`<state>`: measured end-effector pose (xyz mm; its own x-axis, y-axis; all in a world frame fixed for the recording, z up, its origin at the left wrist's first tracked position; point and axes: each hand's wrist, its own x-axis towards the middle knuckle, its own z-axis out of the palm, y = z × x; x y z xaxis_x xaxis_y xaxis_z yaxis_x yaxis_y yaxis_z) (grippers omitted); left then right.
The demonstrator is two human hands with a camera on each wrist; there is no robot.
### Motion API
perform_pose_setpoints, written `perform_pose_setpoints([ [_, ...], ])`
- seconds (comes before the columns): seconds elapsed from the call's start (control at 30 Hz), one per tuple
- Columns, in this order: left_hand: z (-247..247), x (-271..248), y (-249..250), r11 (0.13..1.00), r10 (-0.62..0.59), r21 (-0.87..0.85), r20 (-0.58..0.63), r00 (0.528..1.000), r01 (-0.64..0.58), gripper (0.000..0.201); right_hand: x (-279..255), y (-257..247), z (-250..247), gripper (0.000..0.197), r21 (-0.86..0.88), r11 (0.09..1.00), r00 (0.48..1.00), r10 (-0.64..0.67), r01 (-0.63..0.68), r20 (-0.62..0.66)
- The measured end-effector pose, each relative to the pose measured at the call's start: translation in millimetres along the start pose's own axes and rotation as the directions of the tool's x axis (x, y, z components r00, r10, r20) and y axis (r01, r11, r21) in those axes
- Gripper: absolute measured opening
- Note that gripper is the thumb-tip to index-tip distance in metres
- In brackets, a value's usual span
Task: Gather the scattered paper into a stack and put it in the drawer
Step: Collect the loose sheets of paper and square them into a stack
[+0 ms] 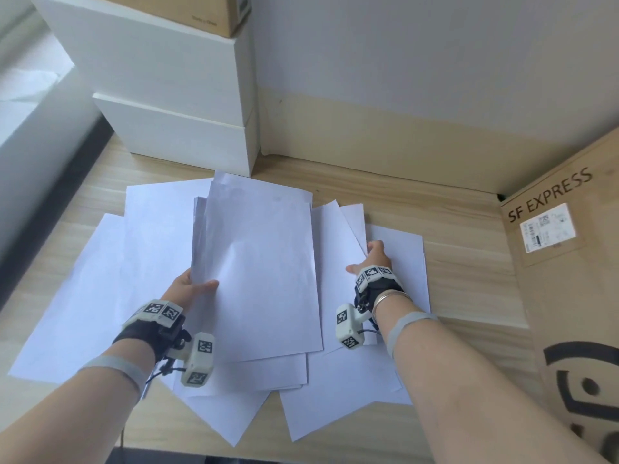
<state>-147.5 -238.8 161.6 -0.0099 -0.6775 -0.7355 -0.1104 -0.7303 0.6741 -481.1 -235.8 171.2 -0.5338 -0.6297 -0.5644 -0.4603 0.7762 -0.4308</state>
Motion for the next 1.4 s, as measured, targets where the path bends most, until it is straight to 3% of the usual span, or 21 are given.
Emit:
perform_pose_setpoints([
  [0.1,2.1,-0.4,0.1,1.0,-0.016,0.007,0.004,1.0,0.016,0.025,-2.7,1.6,-18.1,0.062,-0.08,0.993,0.996,0.087,-0.085,0.026],
  [0.2,6.6,-1.1,1.6,0.999,-0.017,0.027,0.025,1.0,0.017,0.026,-3.5,14.5,-31.5,0.053,-0.137,0.975,0.982,0.184,-0.176,0.045],
  [0.3,14.1,-3.7,4.9,0.999,-0.014,0.031,0.049,0.999,0.012,0.021,-8.1,32.5,-40.3,0.042,-0.131,0.973,0.98,0.195,-0.189,0.034],
  [0.37,19.6,-4.8,5.9,0.999,-0.006,0.041,0.063,0.998,0.003,0.021,-13.6,42.3,-45.0,0.04,-0.22,0.953,0.973,0.226,-0.209,0.055],
  [0.47,25.5,-4.6,5.4,0.999,0.001,0.048,0.085,0.996,-0.006,0.018,-12.2,62.6,-47.5,0.038,-0.217,0.939,0.964,0.258,-0.265,-0.063],
  [0.57,31.0,-3.1,2.8,0.998,-0.002,0.055,0.1,0.995,-0.004,0.014,-14.8,79.7,-43.5,0.042,-0.222,0.934,0.959,0.27,-0.281,-0.08],
  [0.67,36.6,-3.7,0.3,0.999,-0.001,0.044,0.107,0.994,-0.003,0.014,-13.8,90.6,-43.7,0.039,-0.117,0.935,0.938,0.317,-0.334,-0.141],
  [0.87,42.7,-2.9,-4.4,0.997,-0.006,0.075,0.09,0.996,-0.001,0.021,-14.0,97.7,-50.6,0.051,-0.077,0.966,0.969,0.242,-0.246,-0.057],
  [1.1,48.6,-3.2,-3.0,0.997,-0.007,0.082,0.093,0.996,-0.001,0.025,-15.8,108.8,-63.2,0.021,0.025,0.997,0.979,0.082,-0.078,-0.187],
  [1.27,56.9,-1.8,-0.2,0.996,0.003,0.089,0.086,0.996,-0.011,0.015,-20.1,115.2,-78.9,0.048,0.166,0.986,0.96,0.061,-0.015,-0.274],
  [1.4,59.8,0.9,0.5,0.993,-0.003,0.119,0.094,0.996,-0.008,0.013,-21.2,121.3,-96.0,0.026,0.111,0.993,0.952,0.075,-0.044,-0.298],
])
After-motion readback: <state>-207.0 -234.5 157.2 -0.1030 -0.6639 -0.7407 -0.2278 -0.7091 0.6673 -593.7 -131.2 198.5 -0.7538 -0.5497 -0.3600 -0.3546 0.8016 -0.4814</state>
